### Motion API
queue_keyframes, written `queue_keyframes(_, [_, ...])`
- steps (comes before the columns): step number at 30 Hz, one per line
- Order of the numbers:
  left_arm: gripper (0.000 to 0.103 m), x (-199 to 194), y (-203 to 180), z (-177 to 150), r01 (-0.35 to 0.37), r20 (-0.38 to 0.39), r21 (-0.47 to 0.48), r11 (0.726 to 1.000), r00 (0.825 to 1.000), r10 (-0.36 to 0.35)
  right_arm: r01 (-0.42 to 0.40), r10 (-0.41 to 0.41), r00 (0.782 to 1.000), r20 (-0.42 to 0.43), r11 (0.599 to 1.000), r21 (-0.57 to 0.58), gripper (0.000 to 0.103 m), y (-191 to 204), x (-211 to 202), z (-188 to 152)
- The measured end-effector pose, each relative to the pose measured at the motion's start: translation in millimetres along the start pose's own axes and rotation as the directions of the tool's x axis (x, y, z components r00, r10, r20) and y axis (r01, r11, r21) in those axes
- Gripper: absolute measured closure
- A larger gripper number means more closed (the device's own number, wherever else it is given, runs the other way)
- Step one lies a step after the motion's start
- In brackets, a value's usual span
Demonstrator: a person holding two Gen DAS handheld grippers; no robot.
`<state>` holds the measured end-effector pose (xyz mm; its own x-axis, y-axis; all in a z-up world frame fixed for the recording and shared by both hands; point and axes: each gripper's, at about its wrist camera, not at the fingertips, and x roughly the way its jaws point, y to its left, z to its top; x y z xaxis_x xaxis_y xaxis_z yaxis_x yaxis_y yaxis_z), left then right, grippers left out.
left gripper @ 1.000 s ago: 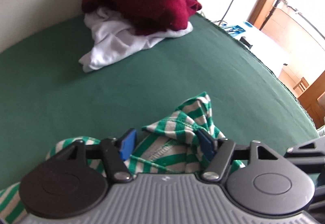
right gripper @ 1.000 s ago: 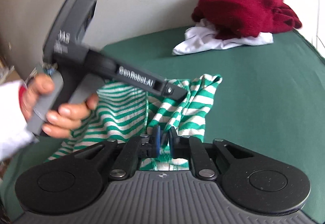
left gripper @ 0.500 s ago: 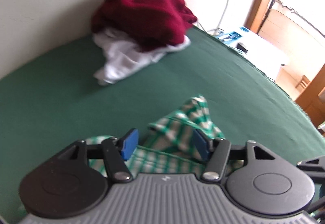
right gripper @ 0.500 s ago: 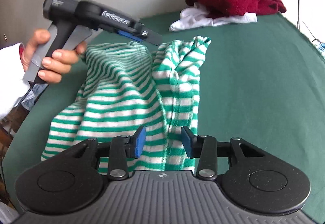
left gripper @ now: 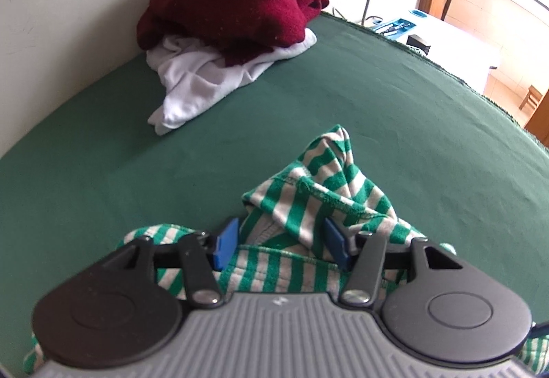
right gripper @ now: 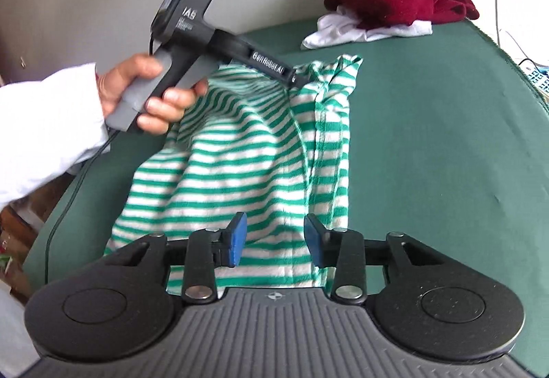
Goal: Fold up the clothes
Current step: 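Grasp the shirt fold with the left gripper while the right gripper holds the shirt edge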
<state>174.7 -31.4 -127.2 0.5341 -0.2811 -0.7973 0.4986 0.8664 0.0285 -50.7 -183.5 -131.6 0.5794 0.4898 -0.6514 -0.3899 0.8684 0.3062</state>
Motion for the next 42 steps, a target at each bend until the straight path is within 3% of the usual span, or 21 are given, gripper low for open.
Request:
queue_keyframes(6, [0.037,5.7,6.3,2.8,0.019,-0.016,-0.028,0.999,1.0,-0.019,-0.007,0.012,0.998,-0.065,0.998,0.068,0.065,-13.8,10.3,2.1])
queue_keyframes(8, [0.037,6.4,5.8,3.1,0.02,-0.016,-0.02,1.0,1.0,-0.02,-0.067,0.078,0.993,-0.09,0.991,0.119,0.076,-16.6,6.5,3.1])
queue_keyframes(11, [0.035,7.4,5.0,2.9,0.017,-0.015,-0.011,1.0,1.0,-0.018,-0.193,0.217,0.973,-0.078,0.953,0.235,0.078,-26.4,0.5,-0.1])
queue_keyframes(15, [0.032,8.6,6.2,2.8,0.018,-0.016,-0.012,1.0,1.0,-0.019,-0.167,0.198,0.977,-0.077,0.94,0.298,0.073,-32.5,12.3,-2.2])
queue_keyframes(19, [0.031,9.4,6.4,4.2,0.016,-0.021,0.0,1.0,1.0,-0.016,-0.198,0.244,0.966,-0.08,0.905,0.377,0.095,-41.5,17.6,-1.1])
queue_keyframes(23, [0.031,9.0,5.0,4.0,0.016,-0.02,0.021,1.0,1.0,-0.016,-0.402,0.416,0.909,0.02,0.865,0.299,0.095,-31.3,-34.3,10.0])
queue_keyframes(25, [0.031,8.9,5.0,3.9,0.018,-0.018,0.024,1.0,1.0,-0.018,-0.385,0.407,0.913,-0.024,0.88,0.278,0.095,-29.8,-41.8,7.5])
queue_keyframes(27, [0.031,7.2,4.0,4.2,0.013,-0.014,0.038,0.999,1.0,-0.013,-0.224,0.264,0.952,-0.153,0.946,0.236,0.095,-30.8,-28.4,-3.2])
queue_keyframes(28, [0.031,6.4,3.5,4.4,0.011,-0.012,0.045,0.999,1.0,-0.01,-0.175,0.222,0.956,-0.192,0.956,0.236,0.095,-34.1,-19.6,-10.0])
queue_keyframes(32, [0.027,3.0,1.4,5.1,0.0,-0.004,0.074,0.997,1.0,0.0,-0.18,0.249,0.951,-0.186,0.929,0.325,0.091,-40.5,-5.4,-20.3])
queue_keyframes(36, [0.032,-0.4,-0.6,5.8,-0.011,0.005,0.102,0.995,1.0,0.01,-0.163,0.225,0.953,-0.2,0.944,0.286,0.089,-33.6,-5.4,-20.6])
queue_keyframes(38, [0.035,-16.8,0.0,3.5,-0.028,0.048,0.14,0.99,0.999,0.022,-0.159,0.21,0.964,-0.165,0.949,0.273,0.078,-33.8,-10.8,-16.1])
queue_keyframes(42, [0.034,-64.4,28.3,-11.1,-0.07,0.125,0.118,0.991,0.991,0.055,-0.151,0.175,0.981,-0.082,0.959,0.242,0.064,-34.1,-23.4,-5.4])
